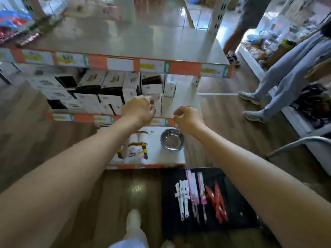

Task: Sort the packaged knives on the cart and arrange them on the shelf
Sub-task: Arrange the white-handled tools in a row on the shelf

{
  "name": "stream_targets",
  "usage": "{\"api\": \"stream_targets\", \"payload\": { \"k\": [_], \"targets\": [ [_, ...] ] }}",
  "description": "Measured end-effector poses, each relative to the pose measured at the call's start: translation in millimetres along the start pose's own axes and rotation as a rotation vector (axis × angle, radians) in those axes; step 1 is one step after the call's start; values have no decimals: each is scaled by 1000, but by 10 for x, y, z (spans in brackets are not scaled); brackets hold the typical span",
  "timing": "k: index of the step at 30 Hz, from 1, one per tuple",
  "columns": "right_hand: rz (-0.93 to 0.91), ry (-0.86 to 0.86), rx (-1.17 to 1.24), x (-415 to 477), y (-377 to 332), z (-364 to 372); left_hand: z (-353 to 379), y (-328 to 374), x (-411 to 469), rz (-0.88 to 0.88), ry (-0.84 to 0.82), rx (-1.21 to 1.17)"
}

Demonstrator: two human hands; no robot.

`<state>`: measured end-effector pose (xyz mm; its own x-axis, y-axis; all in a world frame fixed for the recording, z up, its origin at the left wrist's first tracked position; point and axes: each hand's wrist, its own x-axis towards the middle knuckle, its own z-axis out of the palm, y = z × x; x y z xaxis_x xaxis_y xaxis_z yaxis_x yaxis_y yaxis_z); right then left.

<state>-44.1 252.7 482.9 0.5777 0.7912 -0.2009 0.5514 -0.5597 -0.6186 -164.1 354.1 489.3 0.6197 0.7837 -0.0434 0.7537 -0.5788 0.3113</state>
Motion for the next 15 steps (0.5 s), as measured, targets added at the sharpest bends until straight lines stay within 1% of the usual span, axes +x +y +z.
{"api": "stream_targets", "payload": {
  "k": [3,7,12,15],
  "targets": [
    [94,-15,69,-95,424,-7,328,234,-70,19,-80,26],
    [186,-53,3,-171,909,99,817,445,-139,79,-158,-9],
    [262,-69,26,-230,1498,288,1469,585,-242,50,-252,-50],
    [303,-93,7,-295,1883,394,1853,651,-366,0,-334,-74]
  ]
}}
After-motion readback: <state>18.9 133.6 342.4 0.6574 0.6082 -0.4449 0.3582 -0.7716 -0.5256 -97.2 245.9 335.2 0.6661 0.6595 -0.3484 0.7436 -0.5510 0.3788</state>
